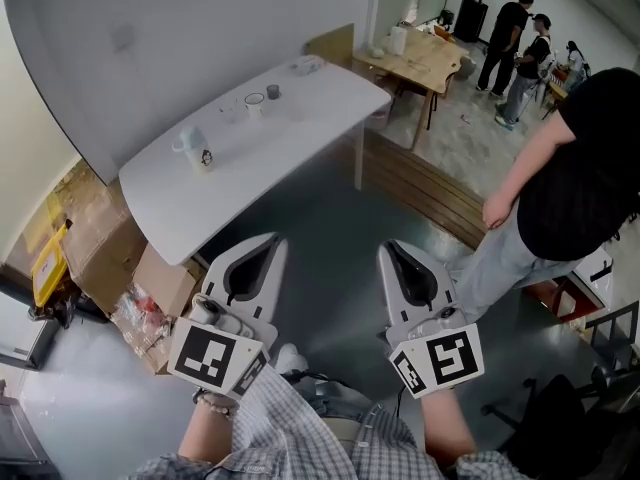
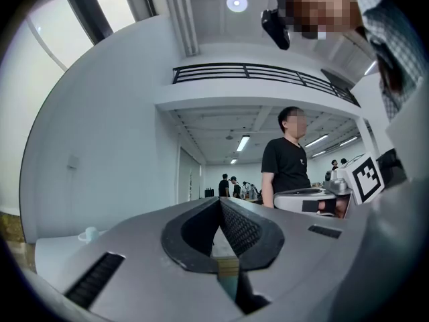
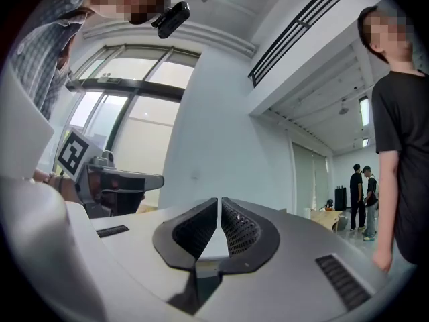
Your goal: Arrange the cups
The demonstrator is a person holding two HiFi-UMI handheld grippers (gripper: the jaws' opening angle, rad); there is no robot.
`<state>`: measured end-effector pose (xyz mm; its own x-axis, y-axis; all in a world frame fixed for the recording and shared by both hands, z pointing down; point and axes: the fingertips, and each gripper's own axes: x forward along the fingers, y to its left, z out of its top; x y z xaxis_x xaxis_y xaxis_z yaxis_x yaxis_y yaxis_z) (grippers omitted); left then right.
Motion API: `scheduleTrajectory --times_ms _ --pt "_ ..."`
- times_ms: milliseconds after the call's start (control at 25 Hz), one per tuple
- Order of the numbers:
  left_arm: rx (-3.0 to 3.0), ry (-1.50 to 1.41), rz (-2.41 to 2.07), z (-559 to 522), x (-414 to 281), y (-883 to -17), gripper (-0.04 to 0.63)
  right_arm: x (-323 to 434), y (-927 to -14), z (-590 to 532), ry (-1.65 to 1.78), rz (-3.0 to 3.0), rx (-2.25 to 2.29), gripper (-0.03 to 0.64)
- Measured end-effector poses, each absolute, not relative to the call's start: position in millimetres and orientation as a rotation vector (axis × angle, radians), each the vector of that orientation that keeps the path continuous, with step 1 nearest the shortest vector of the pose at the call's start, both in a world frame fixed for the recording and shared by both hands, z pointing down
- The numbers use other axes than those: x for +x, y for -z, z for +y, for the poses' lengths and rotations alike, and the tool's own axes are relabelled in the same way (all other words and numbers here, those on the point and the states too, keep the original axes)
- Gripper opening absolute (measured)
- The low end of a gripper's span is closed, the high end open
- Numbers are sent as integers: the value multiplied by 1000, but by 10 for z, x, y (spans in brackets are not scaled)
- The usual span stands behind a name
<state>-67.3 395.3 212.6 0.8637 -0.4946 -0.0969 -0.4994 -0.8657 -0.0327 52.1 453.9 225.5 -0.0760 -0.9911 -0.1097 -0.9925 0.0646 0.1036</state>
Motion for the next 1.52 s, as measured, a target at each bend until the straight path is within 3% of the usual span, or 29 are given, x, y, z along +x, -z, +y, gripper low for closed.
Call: scheduleTrajectory --times_ms 920,1520 --pt "-3039 -75 782 2134 -411 -2375 8 764 -2501 2909 -166 2289 -2241 32" --pt "-3051 -168 876 808 -821 -2286 8 518 -2341 1547 -233 2342 -2235 32"
